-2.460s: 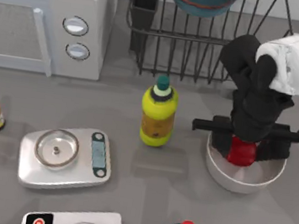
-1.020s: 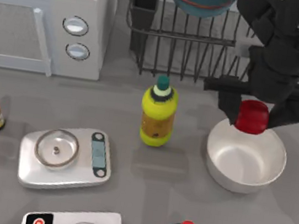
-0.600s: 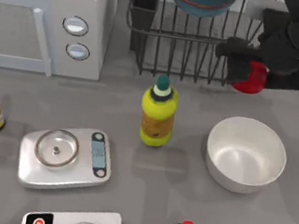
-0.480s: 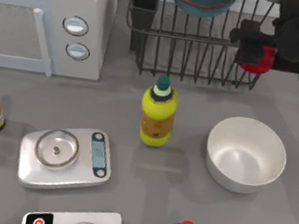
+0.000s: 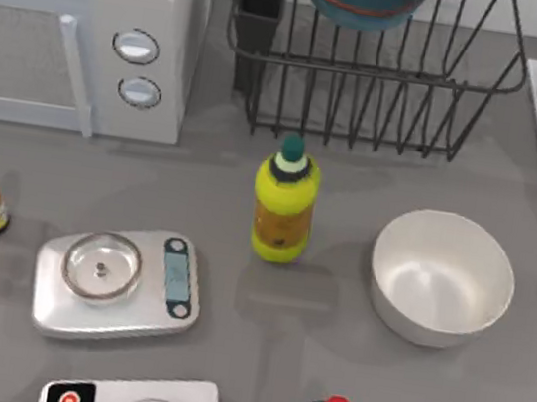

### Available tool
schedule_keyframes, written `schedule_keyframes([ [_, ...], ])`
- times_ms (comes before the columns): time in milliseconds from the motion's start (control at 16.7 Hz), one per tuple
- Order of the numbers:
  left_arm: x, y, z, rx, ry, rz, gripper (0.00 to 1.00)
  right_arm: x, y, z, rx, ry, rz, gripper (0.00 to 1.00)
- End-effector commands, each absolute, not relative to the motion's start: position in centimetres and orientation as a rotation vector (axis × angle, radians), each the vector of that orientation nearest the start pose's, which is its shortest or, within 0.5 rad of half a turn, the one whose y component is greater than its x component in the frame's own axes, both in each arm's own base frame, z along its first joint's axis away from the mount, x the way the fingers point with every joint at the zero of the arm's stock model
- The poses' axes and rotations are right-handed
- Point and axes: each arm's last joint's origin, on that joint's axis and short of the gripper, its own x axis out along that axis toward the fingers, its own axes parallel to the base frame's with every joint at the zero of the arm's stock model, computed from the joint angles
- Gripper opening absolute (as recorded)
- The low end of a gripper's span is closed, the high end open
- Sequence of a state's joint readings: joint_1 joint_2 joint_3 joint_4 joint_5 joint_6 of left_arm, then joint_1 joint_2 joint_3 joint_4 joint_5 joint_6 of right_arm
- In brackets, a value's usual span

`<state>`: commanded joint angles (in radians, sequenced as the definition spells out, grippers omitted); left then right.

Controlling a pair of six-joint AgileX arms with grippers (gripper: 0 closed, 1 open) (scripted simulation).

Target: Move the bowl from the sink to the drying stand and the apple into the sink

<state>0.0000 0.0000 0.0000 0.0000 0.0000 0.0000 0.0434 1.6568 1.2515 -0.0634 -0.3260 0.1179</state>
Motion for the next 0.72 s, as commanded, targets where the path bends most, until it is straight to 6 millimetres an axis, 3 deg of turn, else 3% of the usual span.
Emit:
schedule_keyframes([
  [300, 10.6, -0.1, 16.0, 0.000, 0.000, 0.000, 1.00, 37.0, -3.6, 26.9, 0.150, 0.309, 0.266, 0.00],
  [540, 10.6, -0.1, 16.0, 0.000, 0.000, 0.000, 1.00, 34.3, -8.8, 23.8, 0.124, 0.198, 0.170, 0.00],
  [720, 10.6, -0.1, 16.0, 0.000, 0.000, 0.000, 1.00, 31.3, -11.6, 21.5, 0.092, 0.128, 0.085, 0.00],
])
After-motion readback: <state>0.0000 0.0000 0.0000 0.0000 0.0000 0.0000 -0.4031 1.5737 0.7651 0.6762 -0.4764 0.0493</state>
